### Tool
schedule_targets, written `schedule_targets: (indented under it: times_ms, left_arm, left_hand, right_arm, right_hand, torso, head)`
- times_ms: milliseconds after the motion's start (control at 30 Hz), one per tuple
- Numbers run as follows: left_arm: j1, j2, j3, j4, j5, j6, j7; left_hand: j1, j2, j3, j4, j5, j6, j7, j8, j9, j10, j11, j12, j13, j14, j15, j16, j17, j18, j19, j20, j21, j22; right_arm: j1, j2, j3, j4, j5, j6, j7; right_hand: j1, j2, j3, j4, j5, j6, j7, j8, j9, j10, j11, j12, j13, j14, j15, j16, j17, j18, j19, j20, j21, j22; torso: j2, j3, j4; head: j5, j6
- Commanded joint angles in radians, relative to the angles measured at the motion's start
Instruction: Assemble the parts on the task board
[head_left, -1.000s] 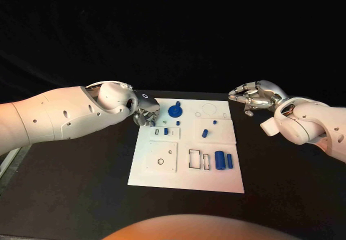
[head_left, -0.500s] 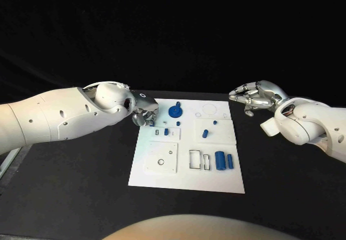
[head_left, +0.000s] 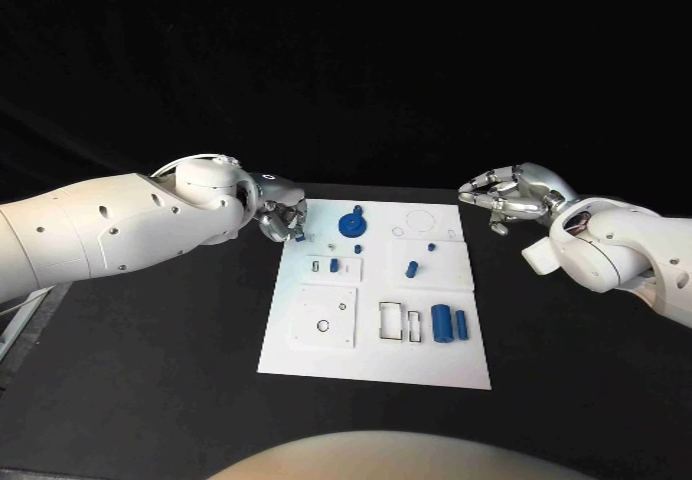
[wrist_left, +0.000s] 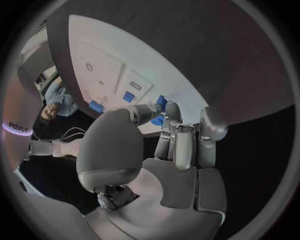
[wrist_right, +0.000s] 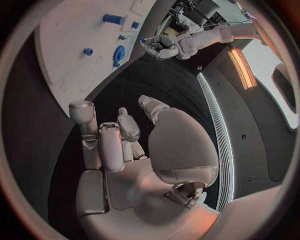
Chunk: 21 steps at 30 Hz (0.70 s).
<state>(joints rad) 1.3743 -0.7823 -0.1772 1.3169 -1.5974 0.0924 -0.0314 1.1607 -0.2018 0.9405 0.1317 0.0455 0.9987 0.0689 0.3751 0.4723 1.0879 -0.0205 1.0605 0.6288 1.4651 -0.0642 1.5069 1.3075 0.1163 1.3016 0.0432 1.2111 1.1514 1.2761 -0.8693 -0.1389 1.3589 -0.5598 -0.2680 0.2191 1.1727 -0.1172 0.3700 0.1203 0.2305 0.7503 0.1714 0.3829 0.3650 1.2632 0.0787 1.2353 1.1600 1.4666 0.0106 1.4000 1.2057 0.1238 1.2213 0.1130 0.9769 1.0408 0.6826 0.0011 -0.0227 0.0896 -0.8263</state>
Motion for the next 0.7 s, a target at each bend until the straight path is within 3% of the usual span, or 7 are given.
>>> schedule_targets:
  times_ms: [33,200,400,700]
  left_arm:
    - [0.000,-0.004,0.002,0.006,0.182,-0.007,-0.093]
    - [0.000,-0.019,0.002,0.034,0.292,0.000,-0.161]
    - [0.000,-0.033,-0.007,0.064,0.410,-0.015,-0.245]
    - [-0.009,-0.041,-0.014,0.099,0.534,-0.091,-0.338]
  left_hand:
    - [-0.019,-0.003,0.063,-0.057,0.005,0.023,-0.013,0.060,0.048,0.023,-0.002,0.016,0.027,0.058,-0.007,0.011,0.159,-0.012,0.014,-0.001,0.017,0.019]
    - [-0.045,-0.006,0.079,-0.079,0.006,0.032,-0.017,0.075,0.056,0.054,-0.008,0.042,0.066,0.072,-0.012,0.027,0.187,-0.020,0.037,-0.006,0.048,0.053]
    - [-0.065,-0.012,0.102,-0.103,0.009,0.039,-0.019,0.087,0.062,0.080,-0.012,0.064,0.102,0.084,-0.016,0.039,0.212,-0.025,0.053,-0.010,0.069,0.076]
    - [-0.117,-0.026,0.118,-0.133,0.011,0.070,-0.035,0.128,0.080,0.165,-0.027,0.141,0.222,0.106,-0.029,0.064,0.263,-0.039,0.094,-0.022,0.121,0.134]
  right_arm:
    - [-0.001,0.001,0.000,0.000,-0.002,0.015,0.006]
    - [-0.001,0.000,0.000,0.000,-0.002,0.015,0.005]
    - [-0.001,0.000,0.000,0.001,-0.002,0.014,0.004]
    - [-0.001,0.000,0.000,0.002,-0.002,0.013,0.003]
  right_hand:
    - [0.001,0.009,0.001,0.006,0.005,-0.004,-0.002,0.004,0.000,0.006,0.003,0.005,0.000,0.021,-0.005,-0.006,0.000,0.013,-0.002,-0.002,-0.004,-0.001]
    - [0.001,0.009,0.001,0.006,0.005,-0.004,-0.002,0.004,0.000,0.006,0.003,0.005,0.000,0.021,-0.005,-0.006,0.000,0.013,-0.002,-0.002,-0.004,-0.001]
    - [0.001,0.009,0.001,0.006,0.005,-0.004,-0.002,0.004,0.000,0.006,0.003,0.005,0.000,0.021,-0.005,-0.006,0.000,0.013,-0.002,-0.002,-0.004,-0.001]
    - [0.001,0.009,0.001,0.006,0.005,-0.004,-0.002,0.004,0.000,0.006,0.003,0.005,0.000,0.021,-0.005,-0.006,0.000,0.013,-0.002,-0.002,-0.004,-0.001]
  torso:
    - [0.001,-0.0005,-0.0008]
    - [0.001,0.0004,-0.0012]
    - [0.001,0.0008,-0.0002]
    - [0.000,-0.0001,-0.0010]
  head:
    - [0.002,0.003]
    - [0.004,0.003]
    - [0.008,0.002]
    - [0.009,0.002]
